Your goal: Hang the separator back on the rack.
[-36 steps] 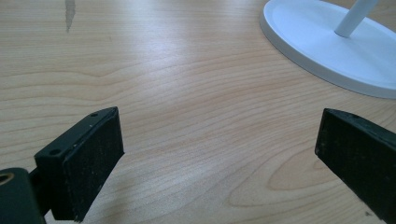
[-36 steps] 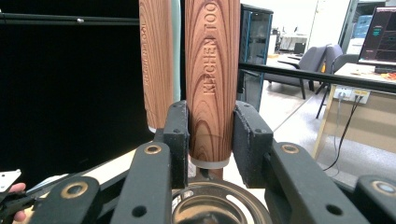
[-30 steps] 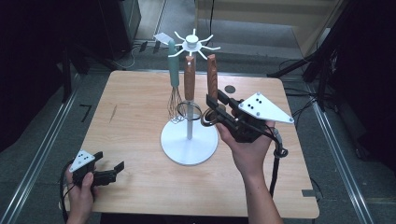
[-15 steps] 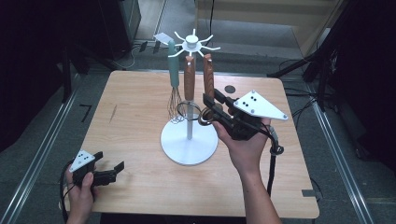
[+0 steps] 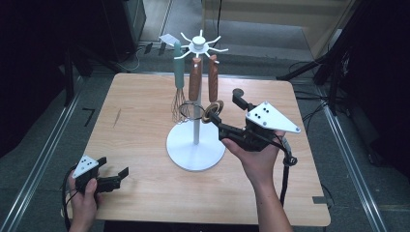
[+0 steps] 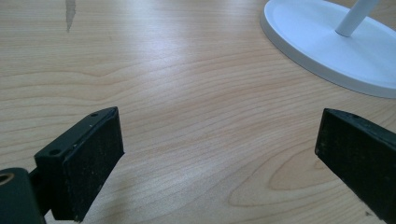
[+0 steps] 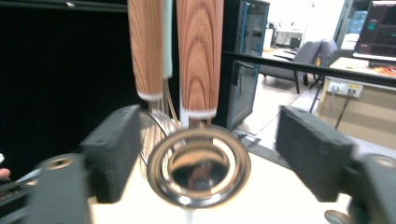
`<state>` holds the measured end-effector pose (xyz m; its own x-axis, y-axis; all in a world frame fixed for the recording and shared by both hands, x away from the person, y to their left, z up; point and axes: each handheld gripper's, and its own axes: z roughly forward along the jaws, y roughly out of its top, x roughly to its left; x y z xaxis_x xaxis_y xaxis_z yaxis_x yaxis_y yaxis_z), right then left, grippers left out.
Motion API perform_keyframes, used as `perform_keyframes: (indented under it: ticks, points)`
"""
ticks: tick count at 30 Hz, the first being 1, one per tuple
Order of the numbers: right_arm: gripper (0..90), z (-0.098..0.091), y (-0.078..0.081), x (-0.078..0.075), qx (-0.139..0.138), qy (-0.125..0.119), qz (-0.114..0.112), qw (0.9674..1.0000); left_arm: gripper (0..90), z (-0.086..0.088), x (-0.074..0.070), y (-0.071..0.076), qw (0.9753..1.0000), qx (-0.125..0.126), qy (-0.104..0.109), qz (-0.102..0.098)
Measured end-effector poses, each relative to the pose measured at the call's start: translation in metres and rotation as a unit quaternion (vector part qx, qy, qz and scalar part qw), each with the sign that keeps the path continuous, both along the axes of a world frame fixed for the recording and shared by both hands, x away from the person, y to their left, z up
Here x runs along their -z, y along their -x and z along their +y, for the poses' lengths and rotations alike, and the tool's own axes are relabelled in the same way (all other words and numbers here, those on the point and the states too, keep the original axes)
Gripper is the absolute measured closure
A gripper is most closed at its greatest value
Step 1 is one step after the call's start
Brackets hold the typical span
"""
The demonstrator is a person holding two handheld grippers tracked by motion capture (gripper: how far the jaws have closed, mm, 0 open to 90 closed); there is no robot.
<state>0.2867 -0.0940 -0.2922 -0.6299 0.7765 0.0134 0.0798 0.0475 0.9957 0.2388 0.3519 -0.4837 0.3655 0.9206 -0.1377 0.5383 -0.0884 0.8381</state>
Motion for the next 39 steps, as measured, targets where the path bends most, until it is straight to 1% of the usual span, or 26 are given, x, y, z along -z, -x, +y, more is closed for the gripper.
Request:
perform_keyframes:
  ticks: [1, 4, 10, 14, 16, 19, 23, 28, 30, 39]
  points:
    - [15.9, -0.001, 0.0, 0.003, 0.004, 0.001, 0.002, 1.0, 1.5, 0.0, 0.0, 0.0, 1.0, 0.0, -0.001, 0.0]
    - [8.8, -0.004, 0.001, 0.011, 0.014, 0.005, 0.008, 0.9998, 1.6, 0.0, 0.0, 0.0, 1.0, 0.0, 0.0, 0.0]
    - [0.0, -0.014, 0.003, 0.029, 0.019, 0.006, 0.024, 0.9995, 1.6, 0.0, 0.0, 0.0, 1.0, 0.0, 0.001, -0.001]
    - [0.0, -0.021, 0.005, 0.043, 0.019, 0.006, 0.031, 0.9993, 1.6, 0.0, 0.0, 0.0, 1.0, 0.0, 0.0, -0.001]
    - [0.0, -0.025, 0.006, 0.05, 0.022, 0.008, 0.036, 0.9991, 1.6, 0.0, 0.0, 0.0, 1.0, 0.001, -0.001, -0.001]
    - [0.0, -0.029, 0.008, 0.059, 0.029, 0.013, 0.039, 0.9987, 1.6, 0.0, 0.0, 0.0, 1.0, 0.0, -0.001, 0.0]
    - [0.0, -0.035, 0.009, 0.071, 0.035, 0.014, 0.045, 0.9983, 1.6, 0.0, 0.0, 0.001, 1.0, 0.0, -0.001, -0.001]
    - [0.0, -0.044, 0.01, 0.089, 0.043, 0.012, 0.063, 0.997, 1.5, 0.0, 0.0, 0.0, 1.0, 0.0, -0.001, -0.001]
    - [0.0, -0.048, 0.011, 0.095, 0.04, 0.008, 0.069, 0.9968, 1.6, 0.0, 0.0, 0.0, 1.0, 0.0, -0.001, -0.001]
    - [0.0, -0.06, 0.014, 0.124, 0.054, 0.011, 0.09, 0.9944, 1.6, 0.0, 0.0, 0.001, 1.0, 0.0, -0.002, -0.002]
